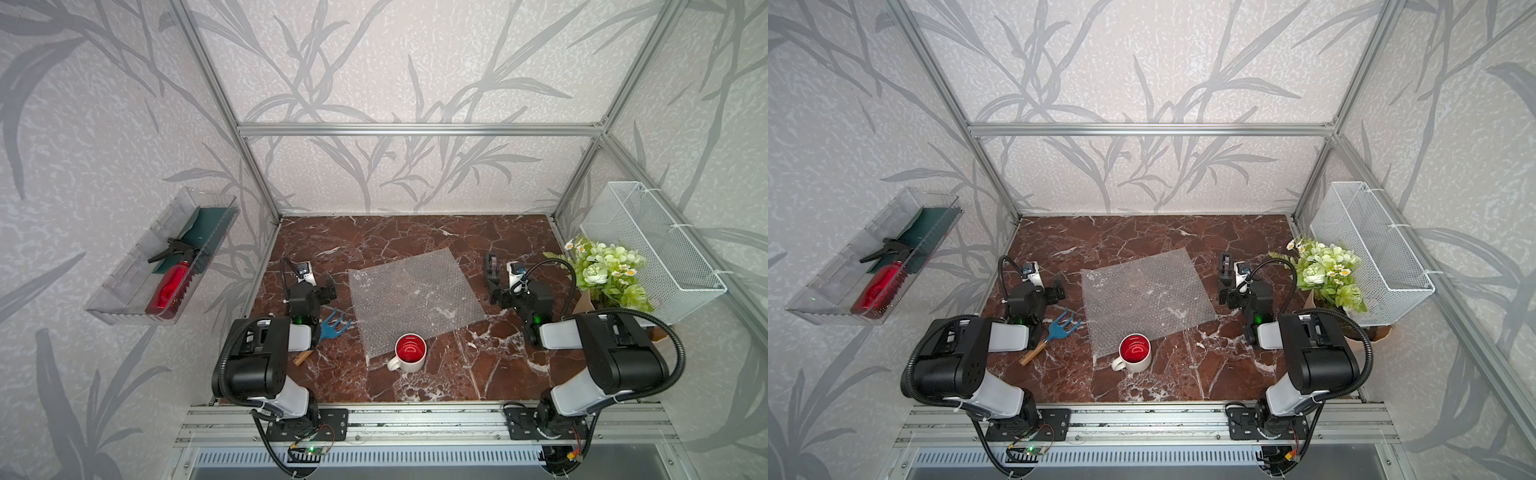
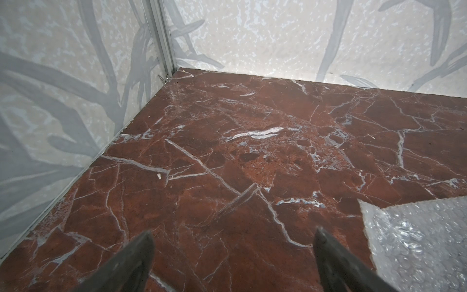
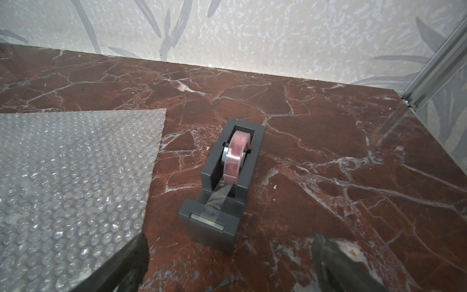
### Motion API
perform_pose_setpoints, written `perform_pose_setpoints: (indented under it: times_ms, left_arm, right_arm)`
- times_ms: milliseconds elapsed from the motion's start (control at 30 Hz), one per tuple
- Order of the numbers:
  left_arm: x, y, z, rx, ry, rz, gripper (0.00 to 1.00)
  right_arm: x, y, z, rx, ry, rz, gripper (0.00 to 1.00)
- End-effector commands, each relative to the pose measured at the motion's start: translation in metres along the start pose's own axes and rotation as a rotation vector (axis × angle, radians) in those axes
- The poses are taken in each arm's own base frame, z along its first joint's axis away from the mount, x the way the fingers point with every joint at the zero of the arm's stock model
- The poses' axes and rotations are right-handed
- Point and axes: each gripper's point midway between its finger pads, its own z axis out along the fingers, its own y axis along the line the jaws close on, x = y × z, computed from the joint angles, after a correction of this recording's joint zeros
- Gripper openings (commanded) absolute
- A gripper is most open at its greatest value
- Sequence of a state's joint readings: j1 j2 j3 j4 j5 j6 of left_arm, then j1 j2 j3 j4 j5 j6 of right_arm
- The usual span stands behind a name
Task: Wrap mugs in bubble wrap
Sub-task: Pick up the mug from the center of the board.
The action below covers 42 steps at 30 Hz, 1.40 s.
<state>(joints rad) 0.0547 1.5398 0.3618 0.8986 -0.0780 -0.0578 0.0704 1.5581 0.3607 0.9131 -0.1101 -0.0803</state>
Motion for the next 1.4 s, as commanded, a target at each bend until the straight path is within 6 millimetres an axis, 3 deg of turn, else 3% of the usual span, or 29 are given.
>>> perform_pose_setpoints:
  times_ms: [0,67,133,233,367,467,667,967,1300,1367]
  left_arm:
    - [-0.027,-0.004,-0.004,0.003,0.005,0.024,0.97]
    - [-0.04,-0.006,-0.011,0.015,0.023,0.027,0.97]
    - [-0.05,-0.01,-0.017,0.031,0.035,0.004,0.97]
    - [-0.053,-0.015,-0.027,0.036,0.14,-0.061,0.97]
    - [-0.037,-0.023,-0.044,0.033,0.299,-0.112,0.97]
    - [-0.023,-0.029,-0.059,0.053,0.384,-0.16,0.97]
    - [-0.011,-0.034,-0.077,0.07,0.454,-0.216,0.97]
    - [-0.014,-0.035,-0.088,0.089,0.438,-0.222,0.97]
    - [-0.013,-0.039,-0.087,0.097,0.441,-0.222,0.97]
    - [-0.012,-0.04,-0.087,0.099,0.444,-0.221,0.97]
  right_arm:
    - [-0.039,-0.001,-0.008,0.071,-0.005,-0.045,0.99]
    - [-0.047,0.003,-0.014,0.094,0.099,0.026,0.99]
    - [-0.054,0.021,-0.019,0.046,0.165,0.068,0.99]
    - [-0.059,0.062,-0.03,-0.03,0.309,0.045,0.99]
    - [-0.06,0.132,-0.066,-0.234,0.523,0.083,0.99]
    - [-0.051,0.185,-0.098,-0.384,0.657,0.07,0.99]
    - [-0.016,0.253,-0.143,-0.554,0.853,-0.018,0.96]
    - [0.015,0.29,-0.147,-0.586,0.957,-0.219,0.84]
    - [0.046,0.314,-0.127,-0.565,1.001,-0.354,0.61]
    - [0.049,0.317,-0.123,-0.565,0.999,-0.366,0.52]
